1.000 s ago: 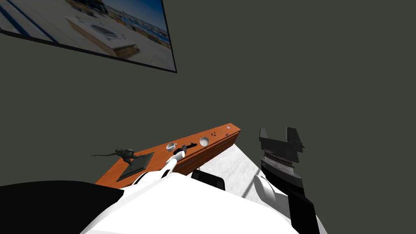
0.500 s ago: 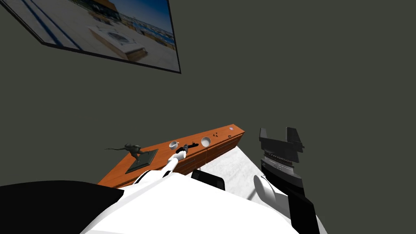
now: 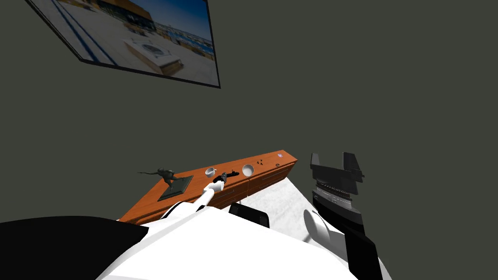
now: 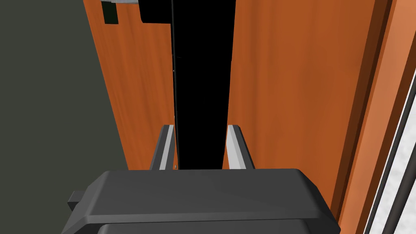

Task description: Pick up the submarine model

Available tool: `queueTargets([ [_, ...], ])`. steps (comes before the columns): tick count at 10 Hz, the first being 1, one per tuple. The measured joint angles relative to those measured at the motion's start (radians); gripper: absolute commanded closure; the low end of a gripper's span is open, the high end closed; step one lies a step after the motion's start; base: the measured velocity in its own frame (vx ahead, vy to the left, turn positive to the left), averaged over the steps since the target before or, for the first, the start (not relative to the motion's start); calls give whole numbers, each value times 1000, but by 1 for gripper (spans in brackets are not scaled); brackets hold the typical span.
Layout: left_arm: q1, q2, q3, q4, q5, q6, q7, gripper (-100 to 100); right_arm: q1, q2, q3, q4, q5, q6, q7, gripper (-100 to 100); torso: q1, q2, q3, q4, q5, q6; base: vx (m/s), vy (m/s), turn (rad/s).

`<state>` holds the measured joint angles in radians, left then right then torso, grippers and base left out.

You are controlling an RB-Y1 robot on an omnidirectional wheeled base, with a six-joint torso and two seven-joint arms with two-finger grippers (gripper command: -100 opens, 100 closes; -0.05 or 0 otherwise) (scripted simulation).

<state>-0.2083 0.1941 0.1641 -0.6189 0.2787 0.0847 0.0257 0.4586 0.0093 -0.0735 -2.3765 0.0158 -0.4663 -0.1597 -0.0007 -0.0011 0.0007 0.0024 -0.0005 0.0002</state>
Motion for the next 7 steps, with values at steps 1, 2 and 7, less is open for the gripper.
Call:
queueTargets([
  [1,19,-18,2,-59,-52,31,19,100,0,0,0,0,0,0,0,0,0,0,0,0,-1,-1,27,-20,162],
  [2,19,-11,-25,-59,-66,37,46,100,0,0,0,0,0,0,0,0,0,0,0,0,-1,-1,12,-10,-7],
  [7,9,-2,-102,-48,-123,31,155,0,0,0,0,0,0,0,0,0,0,1,1,1,-1,0,13,-11,75],
])
